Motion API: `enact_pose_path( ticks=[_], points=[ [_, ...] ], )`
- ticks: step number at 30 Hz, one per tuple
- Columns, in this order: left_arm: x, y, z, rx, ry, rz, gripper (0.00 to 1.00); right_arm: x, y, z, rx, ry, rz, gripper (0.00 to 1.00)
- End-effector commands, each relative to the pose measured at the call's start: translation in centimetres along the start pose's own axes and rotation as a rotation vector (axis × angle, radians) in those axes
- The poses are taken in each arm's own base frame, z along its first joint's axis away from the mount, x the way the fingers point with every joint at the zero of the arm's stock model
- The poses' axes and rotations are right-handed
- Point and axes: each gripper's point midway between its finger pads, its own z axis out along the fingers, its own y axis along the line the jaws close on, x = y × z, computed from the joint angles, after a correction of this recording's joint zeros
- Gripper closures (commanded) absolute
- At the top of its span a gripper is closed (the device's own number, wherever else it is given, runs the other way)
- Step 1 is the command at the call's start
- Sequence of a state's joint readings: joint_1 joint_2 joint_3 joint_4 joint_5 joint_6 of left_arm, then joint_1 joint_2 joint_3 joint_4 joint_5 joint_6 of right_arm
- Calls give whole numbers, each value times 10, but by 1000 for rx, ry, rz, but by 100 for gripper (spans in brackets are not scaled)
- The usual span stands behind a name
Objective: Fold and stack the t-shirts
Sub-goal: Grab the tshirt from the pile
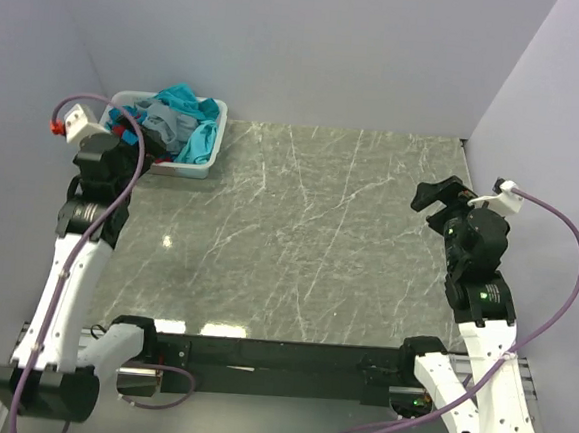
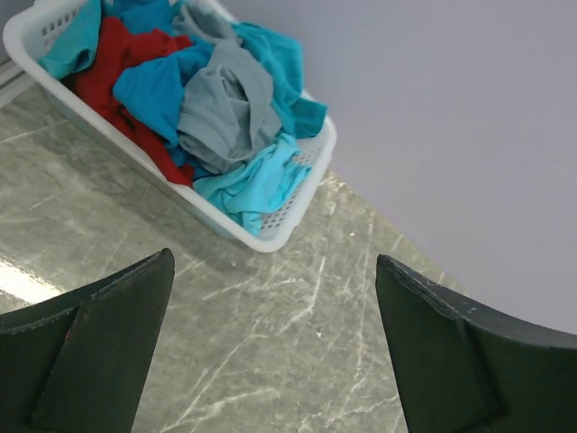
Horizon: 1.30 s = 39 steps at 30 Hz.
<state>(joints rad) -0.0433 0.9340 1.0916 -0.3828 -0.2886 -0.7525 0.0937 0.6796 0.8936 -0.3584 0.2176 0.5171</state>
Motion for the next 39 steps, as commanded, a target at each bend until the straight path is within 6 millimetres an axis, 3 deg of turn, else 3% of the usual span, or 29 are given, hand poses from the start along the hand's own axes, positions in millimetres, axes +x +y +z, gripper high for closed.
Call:
enact_pose_path(
  ticks=[1, 3, 5, 6, 7, 8, 9, 10, 11, 12, 14, 15, 17, 18, 21, 22, 24, 25, 27, 28, 31, 34, 37, 39],
  points=[
    [2, -2, 30, -73, 28, -9, 0, -8, 15, -3, -88, -24, -35, 0],
    [-6, -2, 47, -121, 13, 2, 1, -4, 17, 0, -109, -15, -64, 0],
    [11, 6, 89, -197, 90, 43, 1, 6, 18, 3, -144, 8, -140, 0],
    [-2, -3, 87, -176, 74, 32, 0, 8, 17, 3, -146, 11, -157, 0],
    [14, 3, 110, -207, 117, 66, 1, 13, 13, 5, -124, 33, -153, 0],
    [0, 2, 119, -225, 103, 61, 1, 13, 11, 7, -108, 35, -144, 0],
    [14, 14, 141, -277, 139, 79, 1, 14, 9, 9, -92, 46, -139, 0],
    [15, 18, 150, -298, 148, 89, 1, 17, 7, 10, -79, 60, -139, 0],
    [6, 13, 158, -302, 142, 97, 0, 15, 7, 10, -72, 60, -139, 0],
    [24, 26, 177, -340, 187, 117, 1, 15, 7, 12, -68, 65, -140, 0],
    [20, 24, 193, -346, 197, 124, 1, 18, 9, 13, -85, 79, -164, 0],
    [40, 39, 205, -395, 246, 149, 1, 20, 8, 14, -80, 88, -166, 0],
    [41, 43, 219, -411, 242, 160, 0, 21, 7, 15, -75, 92, -168, 1],
    [55, 51, 230, -419, 275, 178, 1, 21, 7, 15, -76, 91, -168, 2],
    [72, 52, 247, -393, 324, 179, 14, 20, 7, 14, -80, 78, -167, 4],
    [77, 53, 248, -393, 344, 180, 27, 18, 7, 14, -82, 69, -167, 5],
    [77, 49, 252, -374, 343, 177, 44, 17, 6, 13, -76, 57, -166, 6],
    [75, 44, 254, -353, 332, 173, 62, 16, 5, 13, -71, 50, -163, 6],
    [71, 38, 251, -319, 330, 180, 84, 16, 1, 12, -57, 39, -160, 6],
    [68, 35, 250, -314, 323, 178, 90, 16, 0, 12, -54, 39, -160, 7],
    [49, 22, 244, -278, 281, 186, 99, 15, 3, 11, -67, 40, -159, 7],
    [28, 5, 237, -225, 232, 189, 99, 16, 3, 11, -67, 41, -159, 7],
    [4, -31, 227, -81, 183, 196, 99, 15, 4, 11, -76, 37, -156, 7],
    [-24, -66, 214, 46, 119, 191, 99, 16, 9, 9, -103, 41, -156, 7]
  ],
)
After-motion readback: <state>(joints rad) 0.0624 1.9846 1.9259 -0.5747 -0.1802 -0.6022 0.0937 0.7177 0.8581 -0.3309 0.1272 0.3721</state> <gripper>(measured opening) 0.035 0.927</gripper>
